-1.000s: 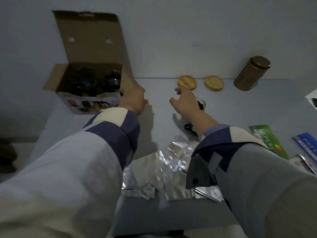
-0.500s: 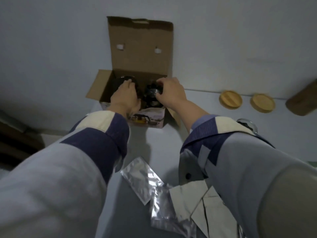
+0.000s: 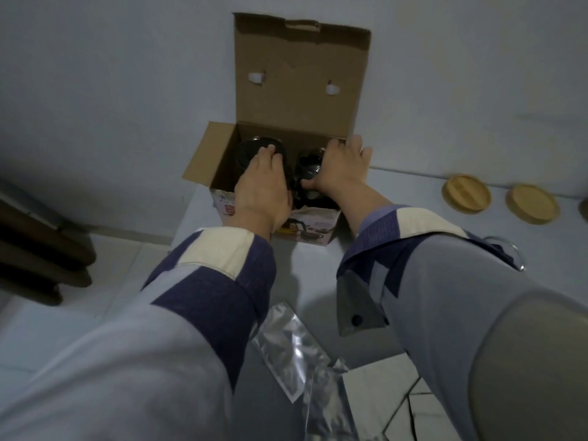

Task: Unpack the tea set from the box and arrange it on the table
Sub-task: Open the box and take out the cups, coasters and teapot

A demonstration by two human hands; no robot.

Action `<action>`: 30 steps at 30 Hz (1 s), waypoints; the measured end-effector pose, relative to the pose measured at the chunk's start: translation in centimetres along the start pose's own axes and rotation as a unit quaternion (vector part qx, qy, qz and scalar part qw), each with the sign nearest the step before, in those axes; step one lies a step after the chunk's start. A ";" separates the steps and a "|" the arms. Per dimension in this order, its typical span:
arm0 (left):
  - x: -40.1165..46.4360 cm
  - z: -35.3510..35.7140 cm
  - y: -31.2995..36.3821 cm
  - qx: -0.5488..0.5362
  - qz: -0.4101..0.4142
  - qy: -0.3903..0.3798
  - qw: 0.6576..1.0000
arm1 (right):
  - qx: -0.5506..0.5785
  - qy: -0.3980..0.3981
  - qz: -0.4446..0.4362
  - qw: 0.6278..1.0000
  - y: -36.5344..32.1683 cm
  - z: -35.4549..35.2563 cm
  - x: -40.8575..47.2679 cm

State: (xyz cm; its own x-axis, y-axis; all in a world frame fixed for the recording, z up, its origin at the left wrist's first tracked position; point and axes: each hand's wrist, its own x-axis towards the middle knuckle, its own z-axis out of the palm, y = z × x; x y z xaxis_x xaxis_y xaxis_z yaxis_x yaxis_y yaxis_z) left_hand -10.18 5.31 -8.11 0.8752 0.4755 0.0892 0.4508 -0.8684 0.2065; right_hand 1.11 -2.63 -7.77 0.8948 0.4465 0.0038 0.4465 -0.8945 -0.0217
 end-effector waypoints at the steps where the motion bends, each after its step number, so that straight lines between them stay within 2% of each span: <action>1: 0.0 0.0 0.1 0.001 -0.003 -0.001 1.000 | 0.015 0.005 0.003 1.000 0.0 0.0 -0.2; 5: -0.1 -0.2 0.1 0.010 -0.008 -0.019 1.000 | 0.078 0.011 0.013 0.997 0.0 -0.7 -0.7; 8: -0.1 -0.3 0.2 0.033 0.000 -0.033 0.999 | 0.171 0.031 0.037 0.984 0.4 -2.1 -0.8; 13: -0.1 -0.6 0.4 0.028 -0.019 -0.045 0.998 | 0.388 0.072 0.053 0.917 2.1 -3.9 -1.7; 21: 0.7 -3.4 2.9 0.091 -0.021 -0.046 0.995 | 0.418 0.106 0.081 0.899 7.9 -5.0 -4.9; 25: -0.2 -3.1 7.8 0.064 0.028 -0.013 0.997 | 0.427 0.110 0.101 0.892 12.3 -4.7 -6.7; 30: -2.7 0.6 15.5 0.038 0.090 -0.065 0.993 | 0.402 0.117 0.141 0.897 19.3 -4.0 -9.4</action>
State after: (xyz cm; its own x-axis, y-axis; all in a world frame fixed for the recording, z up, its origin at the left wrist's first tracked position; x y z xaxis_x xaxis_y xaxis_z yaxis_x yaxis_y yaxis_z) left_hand -5.46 -9.49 -5.74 0.9558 0.2939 -0.0088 0.2927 -0.9482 0.1233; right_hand 1.32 -24.17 -4.19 0.9903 0.1034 0.0927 0.1372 -0.6252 -0.7683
